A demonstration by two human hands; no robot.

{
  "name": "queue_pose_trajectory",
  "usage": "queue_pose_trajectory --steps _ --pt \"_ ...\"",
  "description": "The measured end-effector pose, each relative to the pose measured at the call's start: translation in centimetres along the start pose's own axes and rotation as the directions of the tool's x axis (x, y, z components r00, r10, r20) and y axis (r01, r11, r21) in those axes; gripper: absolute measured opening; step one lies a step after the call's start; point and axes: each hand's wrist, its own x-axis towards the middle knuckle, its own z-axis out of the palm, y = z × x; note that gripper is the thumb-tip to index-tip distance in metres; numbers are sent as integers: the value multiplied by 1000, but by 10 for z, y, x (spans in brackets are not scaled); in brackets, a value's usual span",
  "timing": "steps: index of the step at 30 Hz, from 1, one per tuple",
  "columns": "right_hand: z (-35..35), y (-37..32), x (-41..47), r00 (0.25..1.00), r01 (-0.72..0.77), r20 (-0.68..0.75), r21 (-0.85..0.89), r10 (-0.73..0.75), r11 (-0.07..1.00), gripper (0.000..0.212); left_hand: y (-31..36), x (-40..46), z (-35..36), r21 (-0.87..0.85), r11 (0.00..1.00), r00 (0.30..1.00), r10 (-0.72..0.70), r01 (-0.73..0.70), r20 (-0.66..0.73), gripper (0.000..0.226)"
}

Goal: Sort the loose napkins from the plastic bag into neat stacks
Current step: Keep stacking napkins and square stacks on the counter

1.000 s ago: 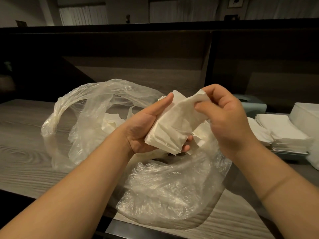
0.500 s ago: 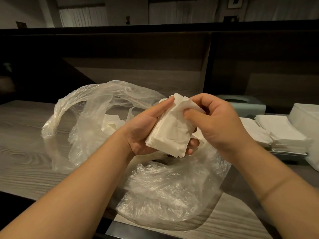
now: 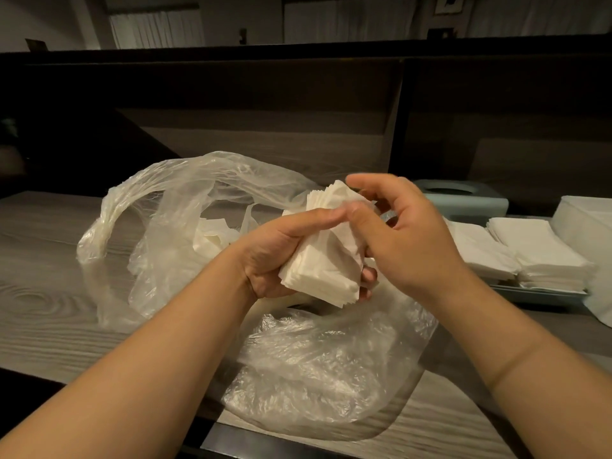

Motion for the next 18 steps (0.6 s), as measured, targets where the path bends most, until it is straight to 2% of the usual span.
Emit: queue_pose_trajectory --steps 3,5,9,12,15,18 --pt "-5 0 4 988 -105 -95 165 122 981 21 2 2 0 -76 996 999 40 -40 2 48" --pt "-8 3 7 978 -173 -95 146 187 974 20 5 2 -2 -132 987 994 78 -88 -75 53" --pt "-10 10 8 968 -235 68 -112 243 966 13 9 2 -6 -253 945 961 149 -208 -234 62" --pt "-9 10 6 951 -116 216 -418 222 901 11 11 2 -6 -267 926 925 167 -266 -340 58" --pt "-7 5 4 901 -15 336 -609 274 793 31 12 2 -6 -272 920 909 164 -281 -384 56" --pt "-8 1 2 863 2 376 -669 337 743 45 12 3 -6 -279 917 902 158 -285 -402 55"
